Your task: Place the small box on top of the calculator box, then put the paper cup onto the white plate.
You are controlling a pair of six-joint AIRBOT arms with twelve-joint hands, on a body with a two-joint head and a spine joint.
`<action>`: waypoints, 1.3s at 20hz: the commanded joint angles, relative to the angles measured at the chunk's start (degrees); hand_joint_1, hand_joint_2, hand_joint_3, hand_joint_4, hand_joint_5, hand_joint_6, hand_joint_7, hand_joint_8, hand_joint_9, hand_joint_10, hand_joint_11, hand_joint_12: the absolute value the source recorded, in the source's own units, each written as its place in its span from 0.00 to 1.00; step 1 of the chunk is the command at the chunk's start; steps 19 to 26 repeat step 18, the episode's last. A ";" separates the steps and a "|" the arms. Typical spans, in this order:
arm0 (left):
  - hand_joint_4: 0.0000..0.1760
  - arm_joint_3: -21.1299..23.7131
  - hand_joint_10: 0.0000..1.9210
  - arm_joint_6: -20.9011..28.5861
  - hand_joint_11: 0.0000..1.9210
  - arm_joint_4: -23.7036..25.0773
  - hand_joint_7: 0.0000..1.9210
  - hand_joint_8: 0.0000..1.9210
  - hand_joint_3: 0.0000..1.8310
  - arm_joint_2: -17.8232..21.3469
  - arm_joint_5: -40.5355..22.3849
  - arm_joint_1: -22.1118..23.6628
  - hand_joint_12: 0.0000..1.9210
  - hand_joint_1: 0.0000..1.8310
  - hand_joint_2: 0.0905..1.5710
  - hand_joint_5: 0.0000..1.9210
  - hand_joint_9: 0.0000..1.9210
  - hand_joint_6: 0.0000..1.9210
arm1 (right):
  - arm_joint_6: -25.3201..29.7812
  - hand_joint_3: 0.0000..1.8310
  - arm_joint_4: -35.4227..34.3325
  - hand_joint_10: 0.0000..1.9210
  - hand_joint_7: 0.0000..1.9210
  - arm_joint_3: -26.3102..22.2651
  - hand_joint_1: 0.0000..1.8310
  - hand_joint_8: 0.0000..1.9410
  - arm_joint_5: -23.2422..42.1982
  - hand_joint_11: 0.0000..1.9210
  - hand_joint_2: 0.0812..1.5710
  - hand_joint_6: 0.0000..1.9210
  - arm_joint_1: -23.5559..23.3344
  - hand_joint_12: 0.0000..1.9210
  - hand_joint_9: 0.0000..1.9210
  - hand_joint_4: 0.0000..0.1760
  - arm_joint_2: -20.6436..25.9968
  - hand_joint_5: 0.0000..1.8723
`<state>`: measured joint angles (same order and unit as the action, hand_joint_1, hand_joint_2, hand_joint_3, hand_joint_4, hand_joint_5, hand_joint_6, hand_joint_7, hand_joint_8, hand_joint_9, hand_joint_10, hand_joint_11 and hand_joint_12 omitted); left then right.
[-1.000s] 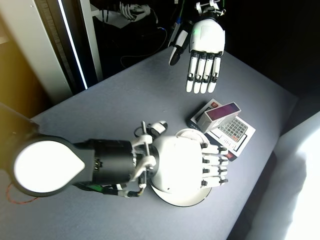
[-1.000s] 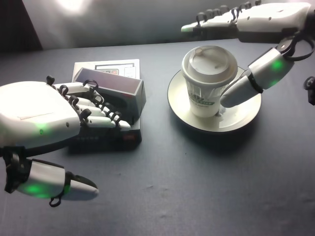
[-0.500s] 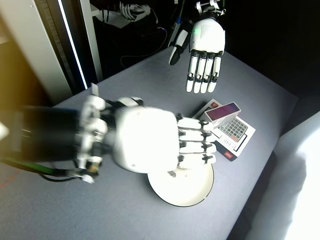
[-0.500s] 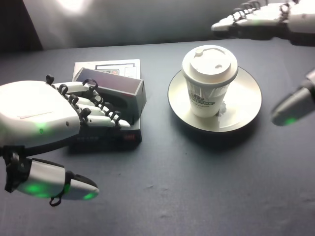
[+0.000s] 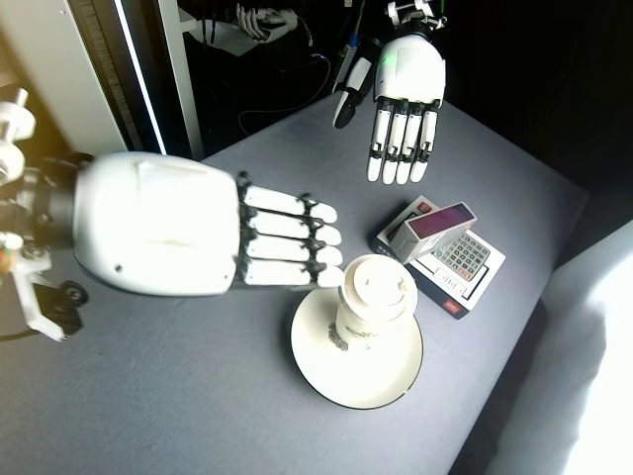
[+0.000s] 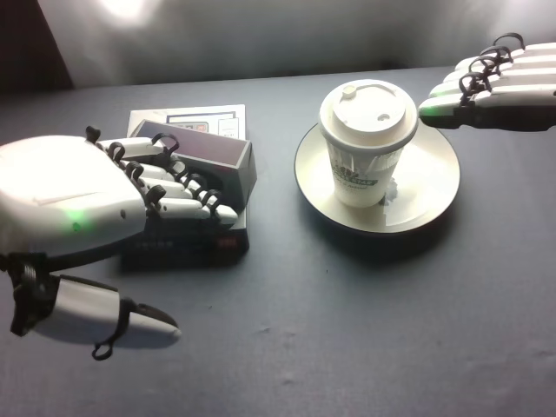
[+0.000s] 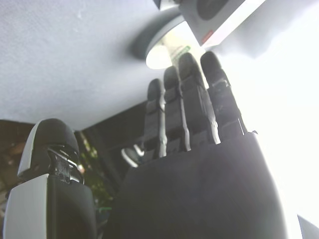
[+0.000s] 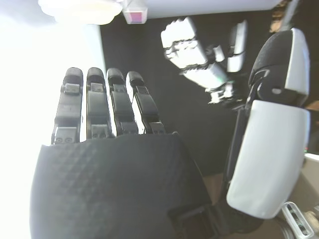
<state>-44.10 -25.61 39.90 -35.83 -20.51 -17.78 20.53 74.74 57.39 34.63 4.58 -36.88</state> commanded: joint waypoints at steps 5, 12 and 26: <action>0.00 -0.22 0.30 0.01 0.08 -0.47 0.40 0.17 0.00 0.02 -2.78 2.24 0.65 0.15 0.82 0.38 0.31 0.05 | 0.26 0.01 -3.55 0.01 0.04 -1.84 0.23 0.01 1.80 0.00 0.63 0.00 -0.74 0.23 0.06 0.00 1.01 0.02; 0.00 -0.47 1.00 0.42 0.38 -0.46 0.41 1.00 0.03 0.00 -2.81 1.85 1.00 0.15 1.00 0.34 0.42 1.00 | 0.22 0.01 -3.55 0.99 0.32 -2.87 0.19 0.98 1.80 0.28 0.96 0.98 -0.77 1.00 0.31 0.00 1.23 0.29; 0.00 -0.66 1.00 1.08 0.36 -0.47 0.39 1.00 0.04 0.14 -3.50 1.08 1.00 0.19 1.00 0.33 0.39 1.00 | 0.02 0.06 -3.25 1.00 0.47 -3.41 0.02 1.00 1.80 0.42 1.00 1.00 -0.76 1.00 0.43 0.00 1.24 0.49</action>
